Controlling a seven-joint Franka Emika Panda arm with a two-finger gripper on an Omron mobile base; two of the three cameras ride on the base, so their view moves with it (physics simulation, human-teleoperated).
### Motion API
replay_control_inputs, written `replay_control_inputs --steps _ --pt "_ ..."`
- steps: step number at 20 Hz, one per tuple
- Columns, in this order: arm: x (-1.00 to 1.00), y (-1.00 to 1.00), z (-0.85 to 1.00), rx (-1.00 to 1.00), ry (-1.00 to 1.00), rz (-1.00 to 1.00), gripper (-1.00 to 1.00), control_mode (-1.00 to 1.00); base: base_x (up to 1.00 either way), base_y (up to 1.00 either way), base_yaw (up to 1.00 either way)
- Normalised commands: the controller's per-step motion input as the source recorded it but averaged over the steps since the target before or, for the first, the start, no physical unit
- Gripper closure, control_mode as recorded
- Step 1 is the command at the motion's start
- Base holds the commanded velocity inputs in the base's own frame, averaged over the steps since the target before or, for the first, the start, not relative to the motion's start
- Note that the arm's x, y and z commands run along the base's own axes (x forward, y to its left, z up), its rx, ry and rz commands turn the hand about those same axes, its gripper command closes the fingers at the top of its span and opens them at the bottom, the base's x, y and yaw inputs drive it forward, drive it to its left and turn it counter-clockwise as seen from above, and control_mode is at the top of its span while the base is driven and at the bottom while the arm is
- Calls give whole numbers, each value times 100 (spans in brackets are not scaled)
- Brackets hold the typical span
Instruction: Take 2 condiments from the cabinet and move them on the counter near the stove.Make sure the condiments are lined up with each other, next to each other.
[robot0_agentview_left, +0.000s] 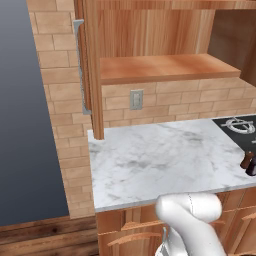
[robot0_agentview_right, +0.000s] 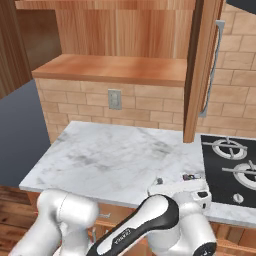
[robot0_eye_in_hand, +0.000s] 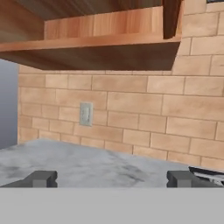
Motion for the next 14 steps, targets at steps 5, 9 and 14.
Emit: replay_control_inputs --steps 5,9,14 --pt "0 69 62 -5 1 -15 -100 -100 0 0 0" --pt "0 60 71 -8 8 -15 -100 -100 0 0 0" --pt "0 42 79 -6 20 -8 -100 -100 0 0 0"
